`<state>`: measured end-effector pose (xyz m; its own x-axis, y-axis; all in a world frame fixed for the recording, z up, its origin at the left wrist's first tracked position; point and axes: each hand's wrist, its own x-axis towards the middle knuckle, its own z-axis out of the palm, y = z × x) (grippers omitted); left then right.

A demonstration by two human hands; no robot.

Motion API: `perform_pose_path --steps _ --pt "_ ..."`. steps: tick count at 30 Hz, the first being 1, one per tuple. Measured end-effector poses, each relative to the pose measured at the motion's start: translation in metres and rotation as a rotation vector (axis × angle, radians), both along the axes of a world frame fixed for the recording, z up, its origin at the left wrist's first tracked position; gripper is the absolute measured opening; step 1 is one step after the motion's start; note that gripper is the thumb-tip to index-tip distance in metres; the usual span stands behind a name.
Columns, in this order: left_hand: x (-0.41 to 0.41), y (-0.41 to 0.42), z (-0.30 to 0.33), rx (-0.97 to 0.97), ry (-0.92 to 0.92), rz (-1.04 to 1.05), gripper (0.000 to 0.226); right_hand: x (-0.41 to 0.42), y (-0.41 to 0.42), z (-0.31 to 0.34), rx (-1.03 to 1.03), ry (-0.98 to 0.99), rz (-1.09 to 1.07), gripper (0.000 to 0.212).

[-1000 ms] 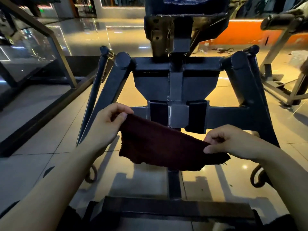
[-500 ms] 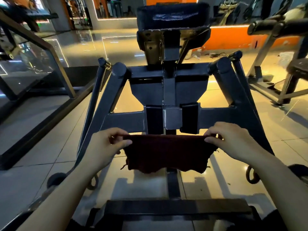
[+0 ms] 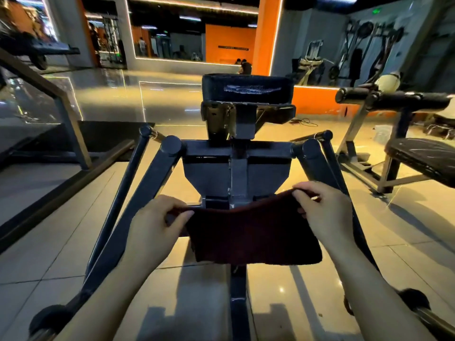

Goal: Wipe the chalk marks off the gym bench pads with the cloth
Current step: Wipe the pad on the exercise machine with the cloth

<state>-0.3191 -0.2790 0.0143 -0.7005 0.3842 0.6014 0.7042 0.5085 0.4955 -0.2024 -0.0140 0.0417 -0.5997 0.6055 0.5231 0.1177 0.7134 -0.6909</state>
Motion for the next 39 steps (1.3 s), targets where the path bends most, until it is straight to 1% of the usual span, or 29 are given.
perform_pose_path --steps 3,7,9,10,12,14,15,16,21,26,30,32,35,37,39 --pt "-0.014 0.017 0.033 0.059 0.047 0.001 0.011 -0.029 0.008 0.049 0.05 0.12 -0.002 0.017" --pt "-0.037 0.044 0.075 0.12 0.121 -0.006 0.012 -0.067 0.014 0.124 0.172 0.388 -0.061 0.02" --pt "-0.051 0.057 0.088 0.157 0.168 0.005 0.01 -0.092 0.016 0.144 0.245 0.452 -0.031 0.03" --pt "-0.058 0.063 0.091 0.16 0.188 0.014 0.01 -0.106 0.015 0.144 0.268 0.424 0.013 0.041" --pt "-0.075 0.07 0.087 0.134 0.183 0.03 0.015 -0.135 0.017 0.125 0.343 0.255 0.073 0.061" --pt "-0.093 0.071 0.074 0.088 0.139 0.043 0.028 -0.16 0.024 0.092 0.541 0.082 0.012 0.066" --pt "-0.102 0.069 0.067 0.072 0.124 0.049 0.035 -0.168 0.03 0.078 0.621 0.046 -0.019 0.066" --pt "-0.11 0.067 0.061 0.063 0.119 0.058 0.041 -0.173 0.036 0.07 0.658 0.036 -0.036 0.066" --pt "-0.152 0.066 0.045 0.038 0.265 0.166 0.048 -0.177 0.048 0.064 0.762 0.049 -0.059 0.063" --pt "-0.201 0.076 0.017 -0.268 0.31 0.263 0.057 -0.184 0.053 0.072 0.782 0.112 -0.077 0.064" --pt "-0.208 0.08 0.011 -0.274 0.378 0.294 0.056 -0.213 0.028 0.091 0.785 0.19 -0.22 0.069" --pt "-0.207 0.08 0.009 -0.263 0.386 0.302 0.055 -0.228 0.003 0.097 0.836 0.223 -0.181 0.067" --pt "-0.206 0.079 0.01 -0.279 0.38 0.325 0.054 -0.244 -0.028 0.1 0.968 0.222 -0.043 0.064" --pt "-0.204 0.078 0.01 -0.295 0.376 0.332 0.055 -0.244 -0.029 0.1 1.042 0.2 0.029 0.064" --pt "-0.202 0.077 0.01 -0.306 0.362 0.336 0.056 -0.234 -0.011 0.097 1.078 0.18 0.066 0.063"
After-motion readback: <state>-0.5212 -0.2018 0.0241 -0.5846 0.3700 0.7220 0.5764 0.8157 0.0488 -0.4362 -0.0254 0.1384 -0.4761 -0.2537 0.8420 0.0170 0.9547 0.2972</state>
